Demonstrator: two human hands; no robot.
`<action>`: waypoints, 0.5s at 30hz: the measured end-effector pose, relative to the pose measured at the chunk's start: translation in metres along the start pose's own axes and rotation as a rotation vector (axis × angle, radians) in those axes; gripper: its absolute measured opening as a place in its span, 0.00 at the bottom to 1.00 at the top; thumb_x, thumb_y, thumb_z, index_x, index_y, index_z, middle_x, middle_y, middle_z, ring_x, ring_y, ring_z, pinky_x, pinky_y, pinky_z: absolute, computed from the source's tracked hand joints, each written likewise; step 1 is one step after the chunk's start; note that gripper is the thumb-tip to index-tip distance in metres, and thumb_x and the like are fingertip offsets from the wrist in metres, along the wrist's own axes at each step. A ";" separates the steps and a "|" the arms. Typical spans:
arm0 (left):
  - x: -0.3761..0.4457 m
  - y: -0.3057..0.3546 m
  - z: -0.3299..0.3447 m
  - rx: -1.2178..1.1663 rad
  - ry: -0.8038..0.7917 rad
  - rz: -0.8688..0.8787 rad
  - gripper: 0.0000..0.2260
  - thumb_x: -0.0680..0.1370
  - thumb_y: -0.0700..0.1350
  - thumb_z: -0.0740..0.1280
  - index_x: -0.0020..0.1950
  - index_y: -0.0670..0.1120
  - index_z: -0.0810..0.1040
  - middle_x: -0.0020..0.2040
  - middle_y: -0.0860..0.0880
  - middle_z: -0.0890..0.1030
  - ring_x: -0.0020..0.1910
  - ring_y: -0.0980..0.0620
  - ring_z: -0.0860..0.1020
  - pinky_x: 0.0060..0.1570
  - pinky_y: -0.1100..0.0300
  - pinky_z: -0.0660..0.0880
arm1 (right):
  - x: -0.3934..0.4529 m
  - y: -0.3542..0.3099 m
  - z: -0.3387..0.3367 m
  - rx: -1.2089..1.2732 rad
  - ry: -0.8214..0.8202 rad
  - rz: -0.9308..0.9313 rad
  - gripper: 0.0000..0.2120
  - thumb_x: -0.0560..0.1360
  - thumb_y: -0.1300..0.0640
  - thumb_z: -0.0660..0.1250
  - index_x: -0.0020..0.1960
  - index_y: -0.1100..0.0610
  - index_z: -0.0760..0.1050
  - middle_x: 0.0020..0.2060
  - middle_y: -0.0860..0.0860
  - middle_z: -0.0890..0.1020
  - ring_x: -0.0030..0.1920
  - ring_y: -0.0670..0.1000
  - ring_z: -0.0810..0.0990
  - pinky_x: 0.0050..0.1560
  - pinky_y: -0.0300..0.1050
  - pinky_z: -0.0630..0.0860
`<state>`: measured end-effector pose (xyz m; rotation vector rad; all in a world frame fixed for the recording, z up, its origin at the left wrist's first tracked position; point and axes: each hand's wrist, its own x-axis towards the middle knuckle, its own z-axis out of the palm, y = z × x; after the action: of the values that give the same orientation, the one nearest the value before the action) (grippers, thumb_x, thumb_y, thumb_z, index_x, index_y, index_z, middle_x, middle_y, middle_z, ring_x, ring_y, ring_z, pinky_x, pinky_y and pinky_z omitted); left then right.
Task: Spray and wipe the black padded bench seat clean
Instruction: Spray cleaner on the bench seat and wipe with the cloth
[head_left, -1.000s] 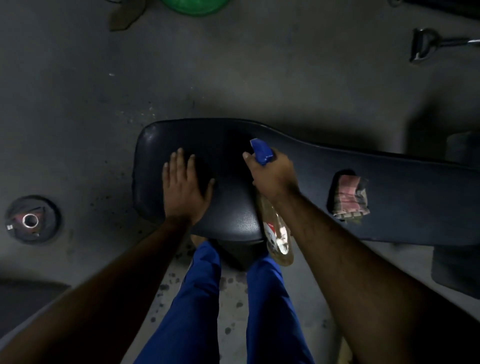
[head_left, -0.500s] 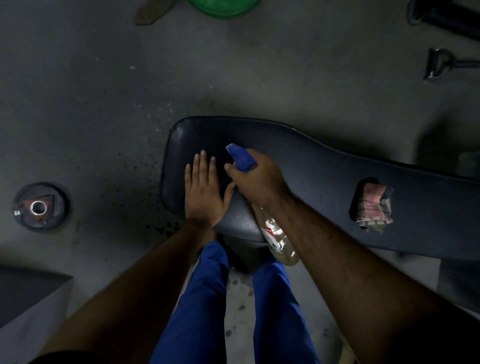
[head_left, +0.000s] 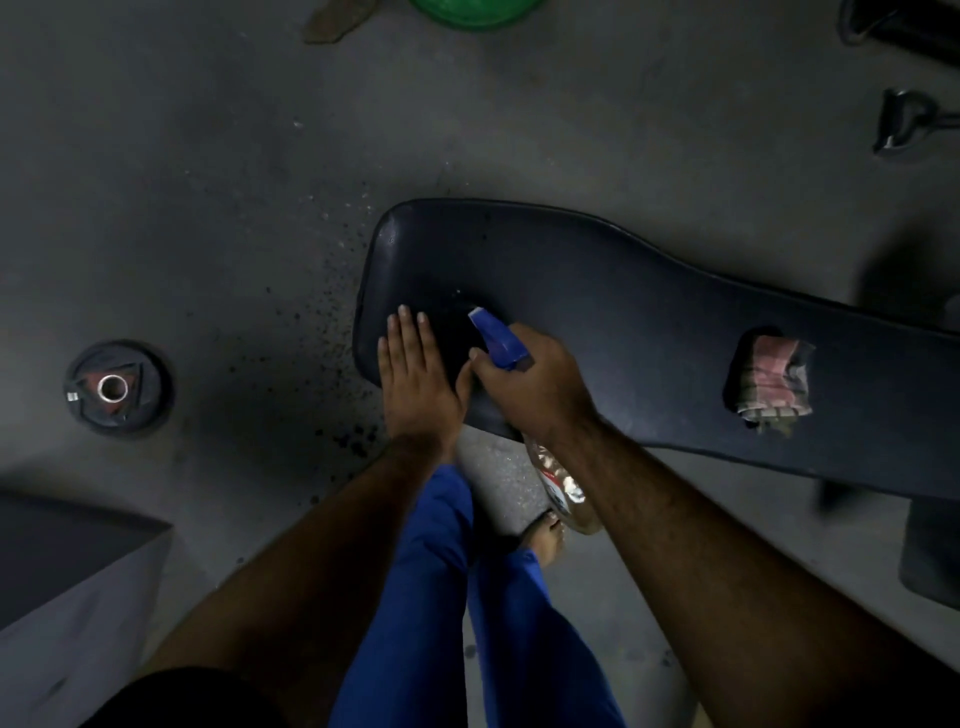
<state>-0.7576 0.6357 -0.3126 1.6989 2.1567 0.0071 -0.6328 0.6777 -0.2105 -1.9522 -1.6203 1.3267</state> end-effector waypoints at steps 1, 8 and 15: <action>0.000 0.000 0.001 -0.006 0.003 -0.004 0.39 0.78 0.66 0.32 0.79 0.39 0.47 0.79 0.38 0.48 0.79 0.42 0.45 0.76 0.47 0.44 | -0.002 0.003 -0.001 -0.002 0.002 -0.004 0.11 0.75 0.50 0.72 0.40 0.53 0.72 0.32 0.47 0.74 0.33 0.46 0.72 0.37 0.47 0.73; -0.005 0.008 0.006 -0.008 0.060 -0.015 0.35 0.81 0.61 0.53 0.78 0.37 0.50 0.79 0.36 0.51 0.78 0.41 0.49 0.77 0.47 0.47 | -0.034 0.038 -0.015 0.035 -0.045 0.007 0.10 0.75 0.48 0.72 0.44 0.52 0.73 0.38 0.49 0.77 0.38 0.49 0.76 0.41 0.49 0.77; -0.020 0.046 0.022 -0.011 0.055 0.051 0.36 0.80 0.61 0.55 0.78 0.38 0.51 0.79 0.36 0.51 0.78 0.41 0.48 0.76 0.48 0.45 | -0.063 0.094 -0.038 -0.029 0.083 0.176 0.12 0.74 0.44 0.68 0.42 0.53 0.74 0.38 0.52 0.79 0.39 0.55 0.78 0.44 0.60 0.80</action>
<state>-0.7045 0.6243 -0.3159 1.7671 2.1479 0.0805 -0.5408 0.6025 -0.2269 -2.1798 -1.4661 1.2713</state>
